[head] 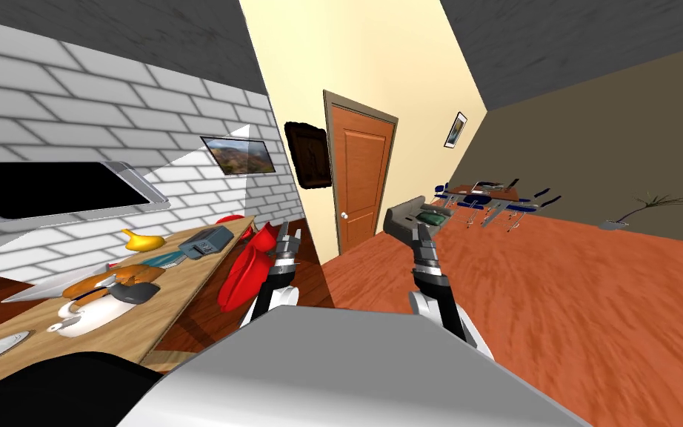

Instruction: Pull the door open

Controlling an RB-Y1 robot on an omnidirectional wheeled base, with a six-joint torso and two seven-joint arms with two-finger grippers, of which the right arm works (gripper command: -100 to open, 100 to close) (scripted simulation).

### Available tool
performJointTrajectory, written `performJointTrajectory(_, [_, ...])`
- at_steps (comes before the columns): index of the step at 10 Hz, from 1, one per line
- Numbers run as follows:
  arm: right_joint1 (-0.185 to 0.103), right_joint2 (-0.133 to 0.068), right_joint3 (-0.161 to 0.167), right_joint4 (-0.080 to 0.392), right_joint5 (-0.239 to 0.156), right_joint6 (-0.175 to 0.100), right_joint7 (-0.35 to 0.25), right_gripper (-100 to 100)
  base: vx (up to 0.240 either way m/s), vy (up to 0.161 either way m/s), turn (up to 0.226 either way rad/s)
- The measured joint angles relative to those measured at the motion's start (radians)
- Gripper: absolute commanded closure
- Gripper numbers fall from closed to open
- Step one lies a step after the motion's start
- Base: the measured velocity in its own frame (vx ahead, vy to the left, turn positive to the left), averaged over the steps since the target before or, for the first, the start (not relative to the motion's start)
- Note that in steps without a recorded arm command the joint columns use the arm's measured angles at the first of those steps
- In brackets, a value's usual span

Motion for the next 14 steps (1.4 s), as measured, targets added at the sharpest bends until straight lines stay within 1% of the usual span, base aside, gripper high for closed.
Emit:
performJointTrajectory(2, [-0.018, -0.006, -0.01, 0.049, 0.023, -0.007, 0.038, -100, 0.095, -0.01, 0.114])
performJointTrajectory(5, [-0.035, -0.013, -0.024, 0.119, 0.059, -0.022, 0.096, -100, 0.085, -0.011, 0.129])
performJointTrajectory(6, [-0.05, -0.02, -0.034, 0.145, 0.07, -0.024, 0.115, -100, 0.056, -0.01, 0.024])
performJointTrajectory(9, [-0.075, -0.027, -0.05, 0.215, 0.095, -0.037, 0.156, -100, 0.077, -0.011, 0.11])
performJointTrajectory(10, [-0.083, -0.028, -0.056, 0.25, 0.108, -0.049, 0.178, -100, 0.094, -0.015, 0.148])
performJointTrajectory(11, [-0.1, -0.032, -0.065, 0.283, 0.12, -0.053, 0.2, -100, 0.108, -0.008, 0.148])
performJointTrajectory(12, [-0.105, -0.033, -0.071, 0.306, 0.134, -0.056, 0.222, -100, 0.102, -0.024, 0.124])
performJointTrajectory(13, [-0.116, -0.039, -0.081, 0.344, 0.145, -0.067, 0.242, -100, 0.091, -0.018, 0.144])
performJointTrajectory(14, [-0.133, -0.04, -0.089, 0.385, 0.158, -0.077, 0.266, -100, 0.094, -0.016, 0.137])
